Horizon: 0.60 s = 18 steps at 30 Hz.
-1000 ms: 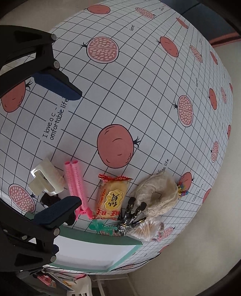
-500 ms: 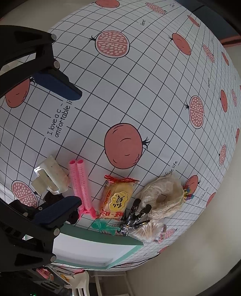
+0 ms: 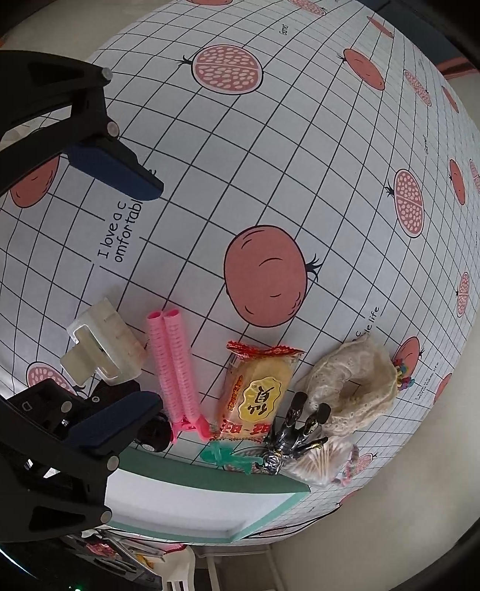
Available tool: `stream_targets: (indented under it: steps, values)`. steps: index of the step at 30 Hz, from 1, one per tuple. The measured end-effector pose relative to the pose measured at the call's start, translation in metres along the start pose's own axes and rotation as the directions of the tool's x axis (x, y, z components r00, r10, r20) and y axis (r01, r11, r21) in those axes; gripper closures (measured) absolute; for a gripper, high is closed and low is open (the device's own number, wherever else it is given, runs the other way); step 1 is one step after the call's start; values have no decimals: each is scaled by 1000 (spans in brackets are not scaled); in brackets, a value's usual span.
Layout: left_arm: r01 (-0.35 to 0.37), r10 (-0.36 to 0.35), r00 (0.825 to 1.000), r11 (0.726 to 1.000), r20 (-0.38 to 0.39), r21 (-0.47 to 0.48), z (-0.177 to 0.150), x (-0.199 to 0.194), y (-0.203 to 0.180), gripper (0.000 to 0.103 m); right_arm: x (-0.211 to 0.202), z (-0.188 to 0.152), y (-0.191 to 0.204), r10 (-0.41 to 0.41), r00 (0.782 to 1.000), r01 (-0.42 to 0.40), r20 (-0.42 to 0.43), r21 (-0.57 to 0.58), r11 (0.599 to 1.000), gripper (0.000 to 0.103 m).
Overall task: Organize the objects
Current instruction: 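Close the right gripper on the black toy car, then lift the black toy car with the right gripper while the left gripper grasps the cream frame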
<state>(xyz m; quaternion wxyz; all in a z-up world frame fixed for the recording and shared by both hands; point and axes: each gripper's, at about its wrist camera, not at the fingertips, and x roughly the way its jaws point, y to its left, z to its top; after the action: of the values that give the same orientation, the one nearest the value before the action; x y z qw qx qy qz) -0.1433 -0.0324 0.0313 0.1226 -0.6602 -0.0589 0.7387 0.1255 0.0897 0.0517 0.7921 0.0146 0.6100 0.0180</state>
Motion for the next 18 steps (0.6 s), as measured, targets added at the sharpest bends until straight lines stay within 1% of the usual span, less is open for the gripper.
stream_targets:
  steps: [6, 9, 10, 11, 16, 18]
  values:
    - [3, -3, 1000, 1000, -16, -2, 0, 4, 0, 0, 1, 1, -3, 4, 1000, -3, -1, 19, 1000, 58]
    - [15, -15, 1000, 1000, -24, 4, -1, 3, 2, 0, 0, 1, -5, 12, 1000, -11, -5, 37, 999, 63]
    - [17, -17, 1000, 1000, -25, 7, -2, 2, 2, 0, 0, 1, -6, 18, 1000, -18, -3, 43, 999, 70]
    - [18, -18, 1000, 1000, -26, 13, -2, 1, 3, 0, -1, 1, -7, 25, 1000, -25, 0, 43, 999, 71]
    - [26, -24, 999, 999, -40, 43, -6, -2, 5, 0, -6, -1, -9, 12, 1000, -12, 0, 39, 999, 72]
    - [28, -25, 998, 998, -51, 59, -8, -1, 4, 0, -8, -2, -11, 20, 1000, -20, 2, 48, 999, 72]
